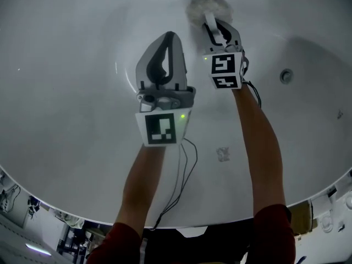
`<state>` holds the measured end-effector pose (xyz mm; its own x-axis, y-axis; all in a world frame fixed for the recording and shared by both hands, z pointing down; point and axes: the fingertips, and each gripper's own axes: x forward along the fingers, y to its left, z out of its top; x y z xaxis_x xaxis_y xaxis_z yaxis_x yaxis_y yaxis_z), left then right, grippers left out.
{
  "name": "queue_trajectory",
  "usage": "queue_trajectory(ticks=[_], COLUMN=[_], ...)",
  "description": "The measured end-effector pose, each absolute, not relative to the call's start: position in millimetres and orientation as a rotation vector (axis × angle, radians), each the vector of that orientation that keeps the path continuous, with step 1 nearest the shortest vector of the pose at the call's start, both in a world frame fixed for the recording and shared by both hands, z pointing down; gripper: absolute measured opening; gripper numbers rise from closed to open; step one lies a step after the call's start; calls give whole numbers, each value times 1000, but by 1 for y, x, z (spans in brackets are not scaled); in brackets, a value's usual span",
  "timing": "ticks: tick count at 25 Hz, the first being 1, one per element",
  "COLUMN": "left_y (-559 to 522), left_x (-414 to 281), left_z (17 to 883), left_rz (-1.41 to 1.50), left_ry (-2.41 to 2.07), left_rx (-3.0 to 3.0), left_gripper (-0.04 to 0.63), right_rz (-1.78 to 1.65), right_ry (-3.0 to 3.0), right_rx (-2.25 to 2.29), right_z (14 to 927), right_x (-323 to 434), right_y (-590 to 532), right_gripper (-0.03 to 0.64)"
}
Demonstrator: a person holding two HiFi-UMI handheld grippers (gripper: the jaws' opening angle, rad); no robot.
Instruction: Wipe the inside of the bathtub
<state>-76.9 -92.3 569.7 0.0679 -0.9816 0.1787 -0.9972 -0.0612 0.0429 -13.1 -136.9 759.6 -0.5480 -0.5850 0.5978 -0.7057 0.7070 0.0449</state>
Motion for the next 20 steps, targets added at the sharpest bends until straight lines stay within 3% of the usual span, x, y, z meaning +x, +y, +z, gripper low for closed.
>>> queue_trajectory(ticks=[11,20], left_y=[-140,-156], left_x=[84,154], left_z=[557,559], left_rz=[168,189], left_ry=[-1905,-1801], left_rx=[2282,2362], left_gripper=[15,15], right_rz=[290,390], right_ry=[-2236,-2134], right_rx=[1118,1306], right_z=[742,744], right_x=[169,269], right_y=[-185,-201], right_gripper=[100,98])
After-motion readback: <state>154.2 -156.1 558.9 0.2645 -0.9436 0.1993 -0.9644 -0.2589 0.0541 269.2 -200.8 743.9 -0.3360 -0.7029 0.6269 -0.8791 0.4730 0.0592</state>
